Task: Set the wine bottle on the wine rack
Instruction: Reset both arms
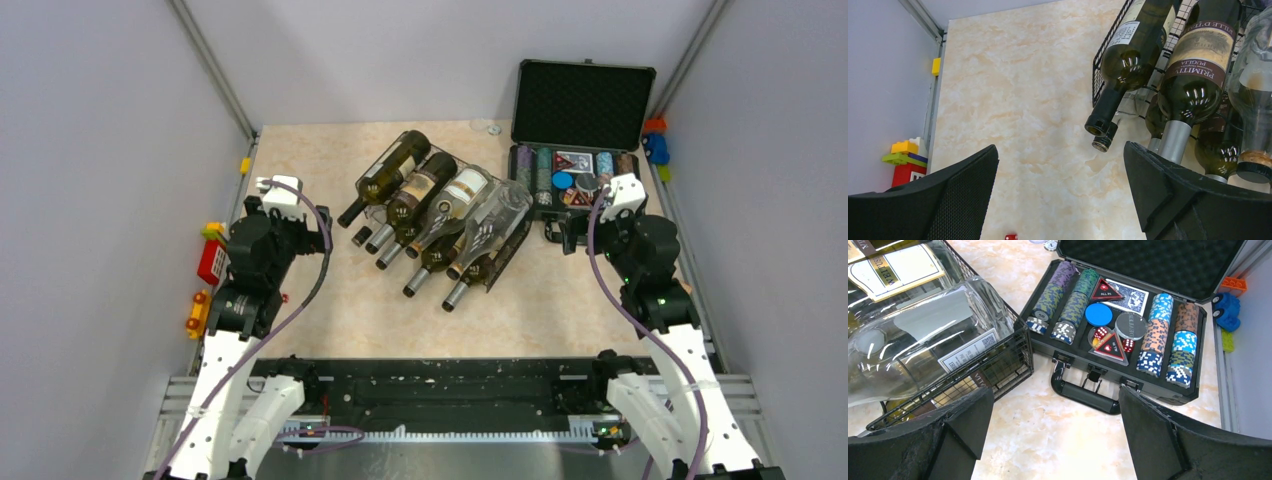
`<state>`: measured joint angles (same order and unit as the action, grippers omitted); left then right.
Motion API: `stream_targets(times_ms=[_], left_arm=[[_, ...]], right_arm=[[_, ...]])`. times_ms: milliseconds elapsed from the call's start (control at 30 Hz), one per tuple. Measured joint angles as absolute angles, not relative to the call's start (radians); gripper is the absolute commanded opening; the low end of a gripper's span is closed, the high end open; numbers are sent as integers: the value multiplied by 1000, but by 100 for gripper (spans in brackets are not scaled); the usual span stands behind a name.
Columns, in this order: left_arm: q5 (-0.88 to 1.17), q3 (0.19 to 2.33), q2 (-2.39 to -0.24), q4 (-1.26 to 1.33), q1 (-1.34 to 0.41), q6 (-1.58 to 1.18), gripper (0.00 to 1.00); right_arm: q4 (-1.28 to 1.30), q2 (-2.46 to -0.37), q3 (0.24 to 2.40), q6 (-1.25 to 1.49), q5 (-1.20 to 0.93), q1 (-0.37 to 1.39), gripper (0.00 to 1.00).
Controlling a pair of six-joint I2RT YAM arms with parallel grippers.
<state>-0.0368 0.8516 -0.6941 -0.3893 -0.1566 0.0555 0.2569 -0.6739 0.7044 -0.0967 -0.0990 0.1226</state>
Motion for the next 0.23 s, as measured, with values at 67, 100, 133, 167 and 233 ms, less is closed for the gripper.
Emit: stream_targets(times_ms=[67, 100, 133, 167, 233], left_arm=[[-37, 852, -694, -389, -155, 55, 99], [-37, 851, -694, -389, -155, 55, 99], [-36, 850, -694, -389, -155, 55, 99], [-34, 850, -694, -389, -155, 55, 99], [-30, 848, -694, -389, -155, 55, 99]], right_arm=[[257, -674, 704, -97, -99, 123, 99], [257, -674, 704, -97, -100, 123, 99], [257, -674, 704, -97, -100, 123, 99], [257, -674, 704, -97, -100, 123, 99], [257, -674, 704, -97, -101, 123, 99]])
